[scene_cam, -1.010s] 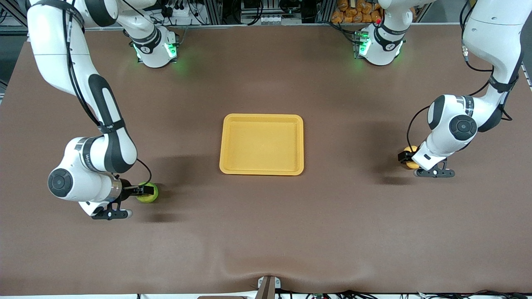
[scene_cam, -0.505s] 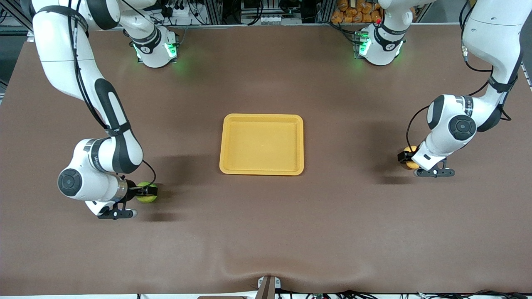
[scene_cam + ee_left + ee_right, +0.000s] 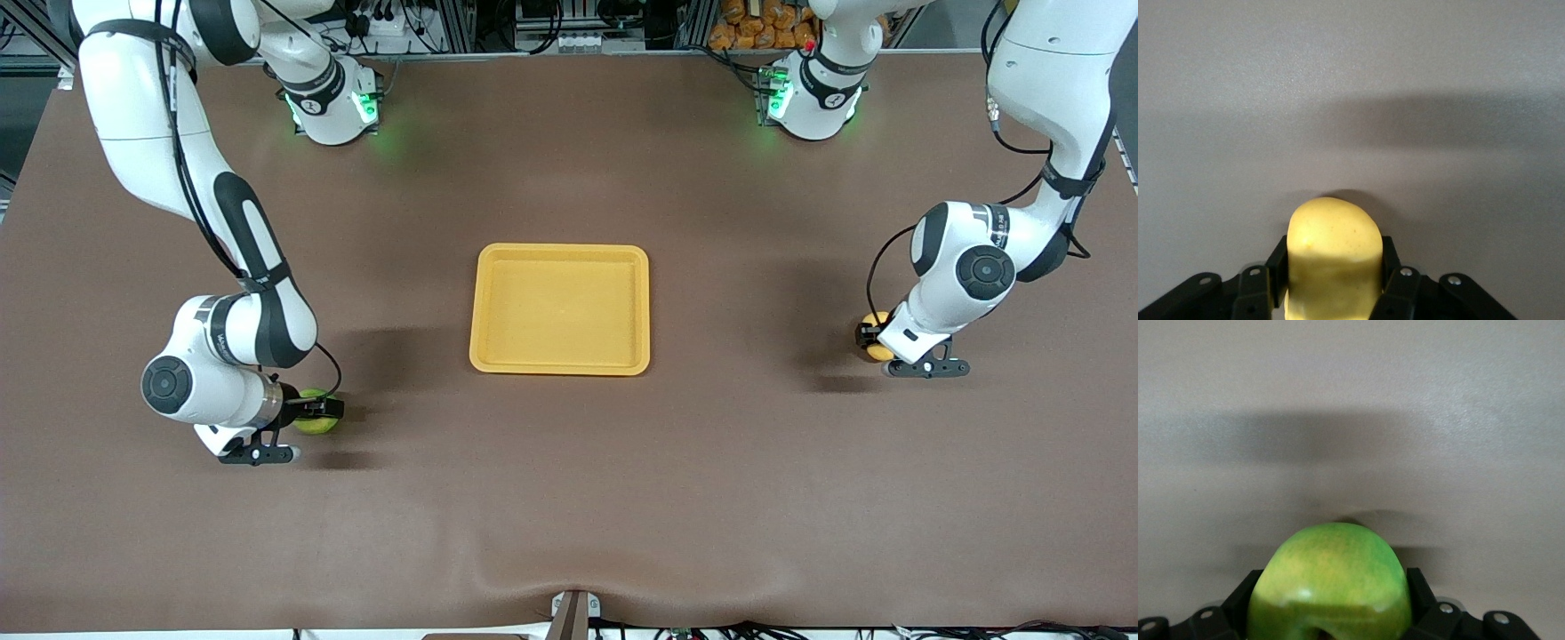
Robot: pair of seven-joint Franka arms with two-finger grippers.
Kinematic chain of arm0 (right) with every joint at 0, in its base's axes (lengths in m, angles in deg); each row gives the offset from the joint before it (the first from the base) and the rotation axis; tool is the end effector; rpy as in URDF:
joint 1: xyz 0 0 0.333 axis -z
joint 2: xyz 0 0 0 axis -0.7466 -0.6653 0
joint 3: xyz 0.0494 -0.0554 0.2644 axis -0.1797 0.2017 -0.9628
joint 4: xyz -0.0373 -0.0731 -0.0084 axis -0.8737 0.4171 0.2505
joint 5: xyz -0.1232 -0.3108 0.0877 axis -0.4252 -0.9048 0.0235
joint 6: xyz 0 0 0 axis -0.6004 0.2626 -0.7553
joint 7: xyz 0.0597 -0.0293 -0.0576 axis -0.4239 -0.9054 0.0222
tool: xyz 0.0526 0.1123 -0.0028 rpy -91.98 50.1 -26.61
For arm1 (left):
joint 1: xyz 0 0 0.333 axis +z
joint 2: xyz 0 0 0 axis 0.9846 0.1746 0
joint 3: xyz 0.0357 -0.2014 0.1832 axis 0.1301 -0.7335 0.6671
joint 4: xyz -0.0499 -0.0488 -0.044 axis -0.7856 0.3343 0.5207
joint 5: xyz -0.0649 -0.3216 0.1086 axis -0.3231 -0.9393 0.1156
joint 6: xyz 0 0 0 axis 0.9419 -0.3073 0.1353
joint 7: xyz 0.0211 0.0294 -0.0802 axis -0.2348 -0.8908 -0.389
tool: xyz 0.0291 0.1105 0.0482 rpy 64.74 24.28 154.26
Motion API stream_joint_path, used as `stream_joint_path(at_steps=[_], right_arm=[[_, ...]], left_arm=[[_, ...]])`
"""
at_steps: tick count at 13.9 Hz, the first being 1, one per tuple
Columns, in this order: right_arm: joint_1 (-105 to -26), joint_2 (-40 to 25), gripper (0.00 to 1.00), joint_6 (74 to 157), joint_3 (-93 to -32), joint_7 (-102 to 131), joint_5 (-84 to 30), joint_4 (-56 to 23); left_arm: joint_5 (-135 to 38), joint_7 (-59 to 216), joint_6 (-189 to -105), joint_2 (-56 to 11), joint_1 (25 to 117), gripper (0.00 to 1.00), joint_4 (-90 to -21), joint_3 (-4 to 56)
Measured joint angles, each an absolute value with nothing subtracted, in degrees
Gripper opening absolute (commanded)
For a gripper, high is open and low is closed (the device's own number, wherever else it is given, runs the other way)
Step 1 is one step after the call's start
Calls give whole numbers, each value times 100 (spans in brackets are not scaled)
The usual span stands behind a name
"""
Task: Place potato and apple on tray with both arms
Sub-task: 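Carry the potato with the left gripper while the right gripper carries the apple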
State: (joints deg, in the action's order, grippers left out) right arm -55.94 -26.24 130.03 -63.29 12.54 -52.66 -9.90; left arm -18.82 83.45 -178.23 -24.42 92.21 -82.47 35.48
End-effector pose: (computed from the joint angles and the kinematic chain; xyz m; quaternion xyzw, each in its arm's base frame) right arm 0.6195 0.0437 0.1769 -0.9984 -0.0004 0.0368 0.0431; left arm 0.5108 0.0238 0.1789 -0.9979 0.0179 0.0011 0.0619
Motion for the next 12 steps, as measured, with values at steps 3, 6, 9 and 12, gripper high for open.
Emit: stream_joint_path(at_steps=[3,6,9,12], right_arm=[[-5605,-2626,0,13009,-6329,1254,-5271,-981],[-5605,-2626,0,12850,-6325,1179,-5267,-948],[-5613,-2627,0,12566,-6330,951,-5266,-832],[-5621,-2622,0,11836,-6321,890,-5266,-394]], left_arm=[[-1883,8345,-17668,-2506,9221,0,-8233,3537],[-1882,8345,-17483,-2726,9222,0,-8202,3395],[-1882,8348,-17403,-2930,9217,0,-8156,3158],[-1882,8350,-17252,-3000,9217,0,-8064,2951]])
